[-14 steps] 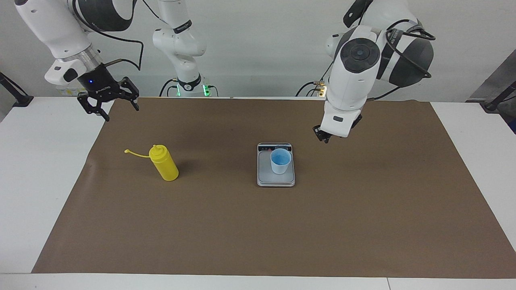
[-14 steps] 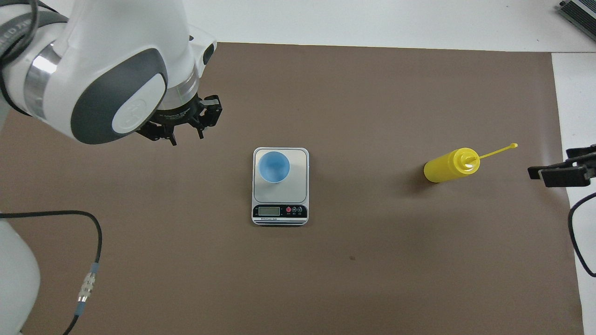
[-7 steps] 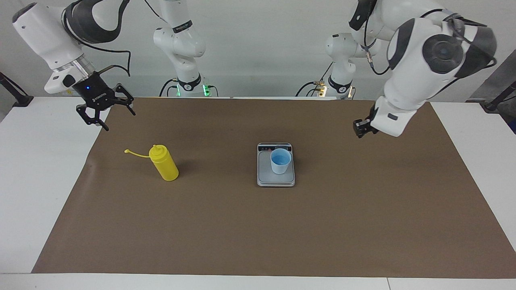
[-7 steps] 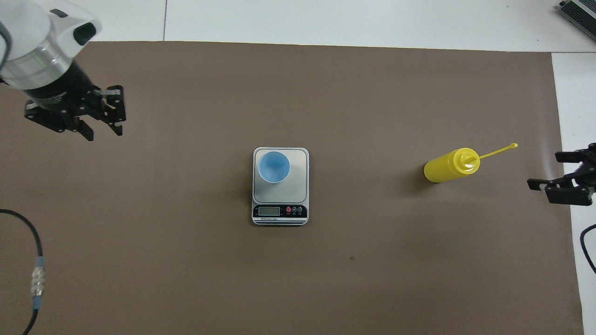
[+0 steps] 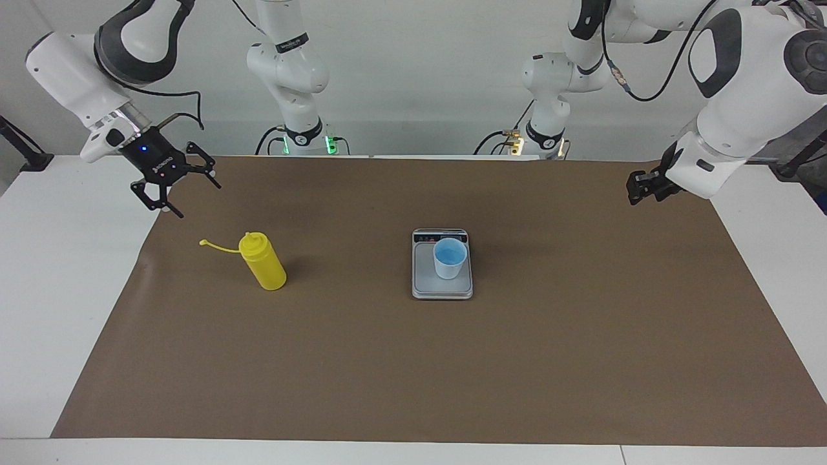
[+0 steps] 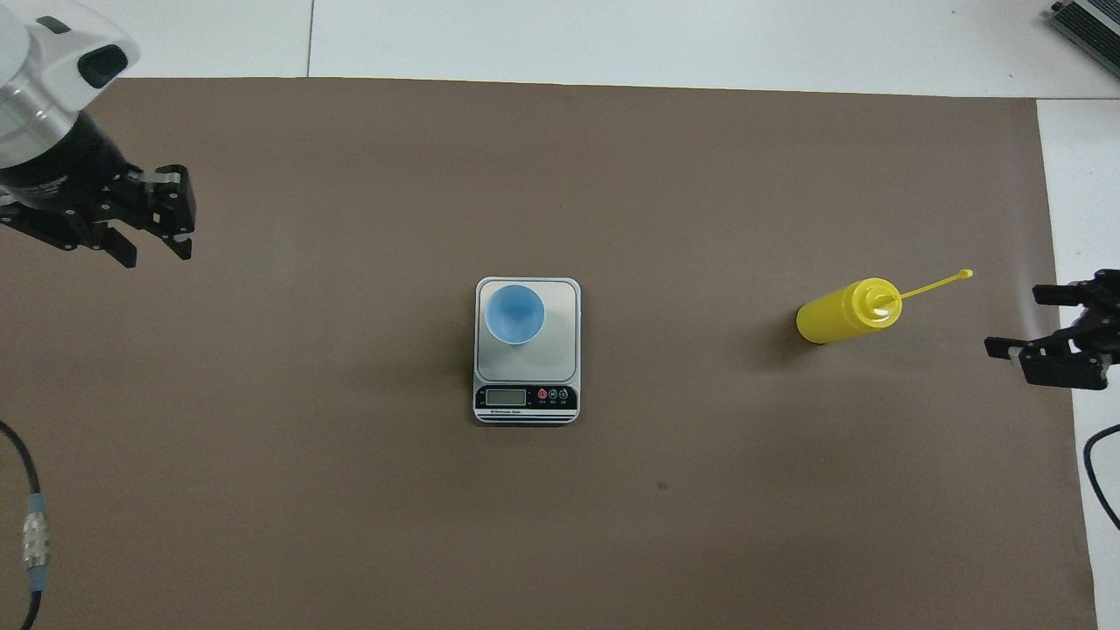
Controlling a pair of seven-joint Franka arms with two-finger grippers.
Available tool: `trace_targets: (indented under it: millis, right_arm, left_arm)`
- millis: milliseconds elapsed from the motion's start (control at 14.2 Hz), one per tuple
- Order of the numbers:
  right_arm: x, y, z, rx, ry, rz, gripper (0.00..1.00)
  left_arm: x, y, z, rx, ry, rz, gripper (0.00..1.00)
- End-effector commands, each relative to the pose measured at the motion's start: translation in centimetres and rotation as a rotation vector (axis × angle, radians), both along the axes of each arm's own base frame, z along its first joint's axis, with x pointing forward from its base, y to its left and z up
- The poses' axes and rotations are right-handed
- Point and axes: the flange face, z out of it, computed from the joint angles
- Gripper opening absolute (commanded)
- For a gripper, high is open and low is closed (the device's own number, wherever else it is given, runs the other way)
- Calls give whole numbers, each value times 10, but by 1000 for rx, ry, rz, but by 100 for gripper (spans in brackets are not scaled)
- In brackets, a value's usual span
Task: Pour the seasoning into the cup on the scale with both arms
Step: 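Withdraw the left gripper while the right gripper reaches the yellow bottle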
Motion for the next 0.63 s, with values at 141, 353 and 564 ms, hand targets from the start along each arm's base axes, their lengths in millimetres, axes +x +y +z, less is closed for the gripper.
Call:
trace_targets:
  millis: [141,353,564]
  right_arm:
    - [-8,-29,-53,95,-127,72,100]
    - [-9,-30,-84,175,-171,71,100]
    - [-17,-21,-114,264,-201,54,100]
  left_arm:
    - [-36,5,-25,-11,-37,-8,52]
    - [-48,17,-22,-15,-79,10,52]
    - [-56,54,-4,-69,-105,89,55]
